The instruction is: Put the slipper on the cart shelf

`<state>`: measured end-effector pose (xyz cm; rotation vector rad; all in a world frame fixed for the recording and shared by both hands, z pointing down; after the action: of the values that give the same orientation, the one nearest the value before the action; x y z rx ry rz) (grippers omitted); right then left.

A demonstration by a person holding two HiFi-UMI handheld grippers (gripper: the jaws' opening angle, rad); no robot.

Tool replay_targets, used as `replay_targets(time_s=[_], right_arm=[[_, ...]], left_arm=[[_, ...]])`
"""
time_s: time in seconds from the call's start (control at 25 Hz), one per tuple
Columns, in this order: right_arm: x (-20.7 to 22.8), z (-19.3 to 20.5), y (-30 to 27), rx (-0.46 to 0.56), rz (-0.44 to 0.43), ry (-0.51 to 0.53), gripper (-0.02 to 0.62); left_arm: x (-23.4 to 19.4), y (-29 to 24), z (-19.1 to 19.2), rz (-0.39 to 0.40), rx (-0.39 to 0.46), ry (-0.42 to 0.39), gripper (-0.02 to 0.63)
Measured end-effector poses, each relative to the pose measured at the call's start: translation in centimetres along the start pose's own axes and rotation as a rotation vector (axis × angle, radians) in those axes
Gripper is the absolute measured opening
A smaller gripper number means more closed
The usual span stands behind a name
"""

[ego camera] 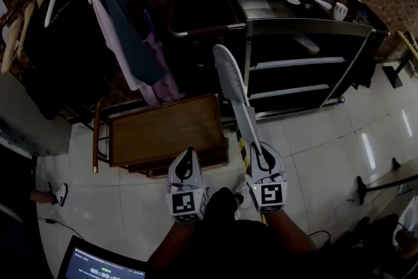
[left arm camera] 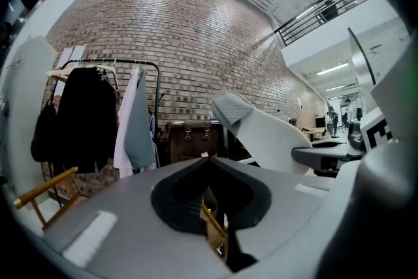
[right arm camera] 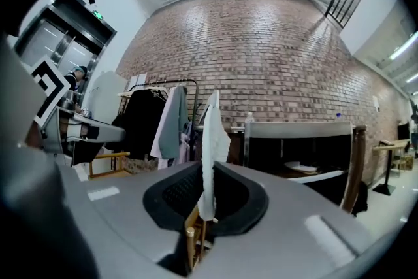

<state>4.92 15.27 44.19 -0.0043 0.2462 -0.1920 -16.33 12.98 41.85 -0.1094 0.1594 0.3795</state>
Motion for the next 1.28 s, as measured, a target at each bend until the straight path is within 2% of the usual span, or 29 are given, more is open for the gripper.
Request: replay_targets(time_s=[0.24, 0.4, 0.88, 1.28], right_arm=[[5.4, 3.7, 0.1, -0.097, 0.098, 0.005, 0.032], [8.6, 6.3, 0.0, -0.167, 0.132, 0.002, 0.032], [19.1, 10.8, -6.2, -0.311, 0.134, -0.003, 0.032], [24.1, 12.9, -13.4, -0.364, 0.054, -0.026, 0.032]], left_arm=[[3.1, -4.8, 1.5, 0.063, -0.025, 0.007, 0.015], [5.3, -8.4, 3.4, 0.107, -0.061, 0.013, 0.015], [11.4, -21.3, 4.0, 0.139, -0.109, 0.016, 0.015], [13.3, -30.1, 5.0, 0.108, -0.118, 0.019, 0.015]])
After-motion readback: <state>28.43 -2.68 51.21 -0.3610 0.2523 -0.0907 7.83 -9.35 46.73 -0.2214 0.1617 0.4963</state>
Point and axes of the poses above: the fingertips, and each gripper's own axes: y backward along the fingers, x to its right, z out of its underside, the point moved 7 cm from there along y, backward along the fingers, and after that the axes turned 9 degrees about y, right-handed, at the moved point
